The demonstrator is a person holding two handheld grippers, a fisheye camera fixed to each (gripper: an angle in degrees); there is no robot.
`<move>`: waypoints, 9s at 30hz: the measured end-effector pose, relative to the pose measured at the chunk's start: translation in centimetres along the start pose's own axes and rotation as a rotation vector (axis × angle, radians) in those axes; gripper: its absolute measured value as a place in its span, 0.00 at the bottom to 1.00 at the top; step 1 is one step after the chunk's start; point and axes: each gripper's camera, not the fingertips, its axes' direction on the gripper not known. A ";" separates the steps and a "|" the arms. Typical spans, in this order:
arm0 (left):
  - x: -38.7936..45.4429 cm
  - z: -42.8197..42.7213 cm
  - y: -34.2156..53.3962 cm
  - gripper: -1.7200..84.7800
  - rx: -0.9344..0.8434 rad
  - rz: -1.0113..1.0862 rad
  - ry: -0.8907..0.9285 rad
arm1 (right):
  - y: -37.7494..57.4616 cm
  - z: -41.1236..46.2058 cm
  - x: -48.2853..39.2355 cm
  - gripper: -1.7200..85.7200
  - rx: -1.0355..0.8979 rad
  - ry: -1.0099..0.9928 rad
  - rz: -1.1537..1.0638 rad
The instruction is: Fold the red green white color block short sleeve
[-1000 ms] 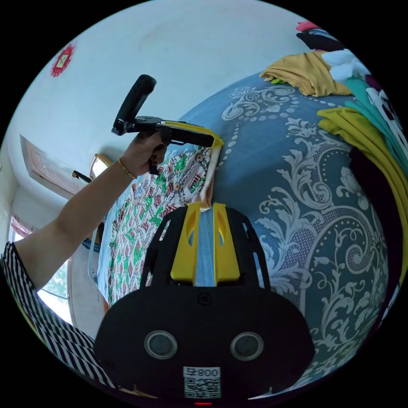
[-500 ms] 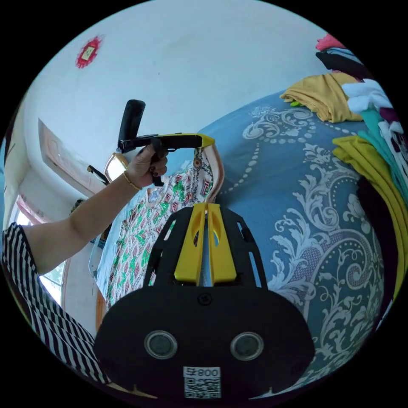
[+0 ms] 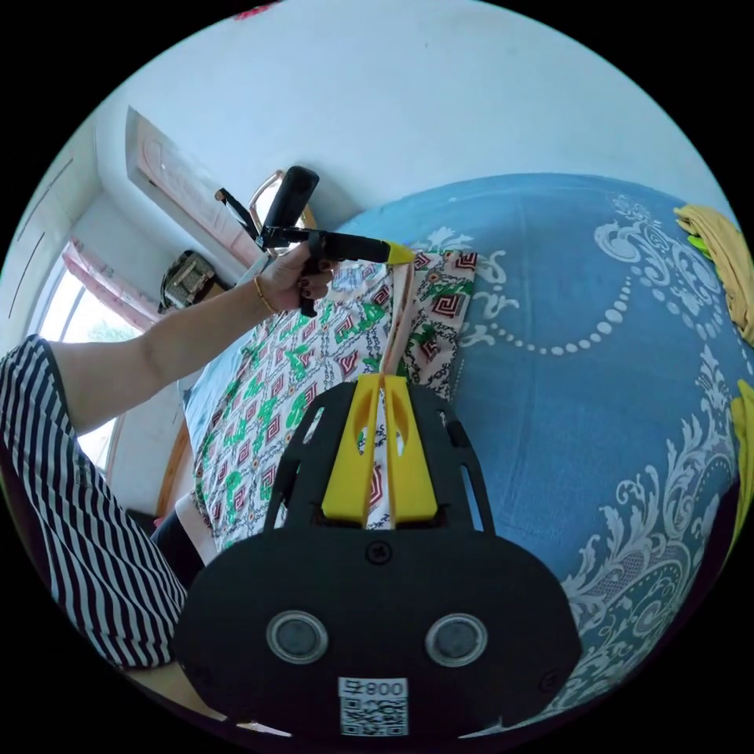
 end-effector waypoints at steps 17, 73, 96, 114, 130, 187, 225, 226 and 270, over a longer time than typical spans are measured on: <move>-4.7 -4.2 4.5 0.08 -0.010 -0.113 -0.097 | -2.3 4.2 -0.3 0.05 -0.181 -0.144 -0.042; 8.8 1.7 4.5 0.05 -0.062 -0.004 -0.265 | -4.2 1.7 -0.9 0.02 0.029 0.116 0.130; 16.6 2.4 -6.4 0.06 -0.109 0.032 -0.287 | -5.8 1.0 -1.6 0.02 0.004 0.063 0.143; 26.8 -6.7 -6.2 0.03 -0.076 0.033 -0.210 | -8.8 1.4 -4.1 0.02 0.007 0.108 0.206; 36.5 -21.8 -2.4 0.02 -0.001 -0.061 -0.114 | -13.2 3.8 -9.3 0.02 0.008 0.138 0.207; 50.5 -75.1 28.3 0.04 0.884 -1.021 -0.186 | -63.8 57.3 -66.2 0.03 -0.642 0.083 -0.629; 60.6 -58.5 7.9 0.08 0.401 -0.719 -0.241 | -67.2 45.3 -45.3 0.07 -0.425 -0.298 -0.227; 60.7 -58.2 7.8 0.08 0.406 -0.716 -0.238 | -67.3 45.8 -46.5 0.06 -0.433 -0.316 -0.265; 65.3 -57.5 14.8 0.02 0.491 -0.916 -0.453 | -46.7 40.8 -43.1 0.02 -0.459 -0.239 -0.378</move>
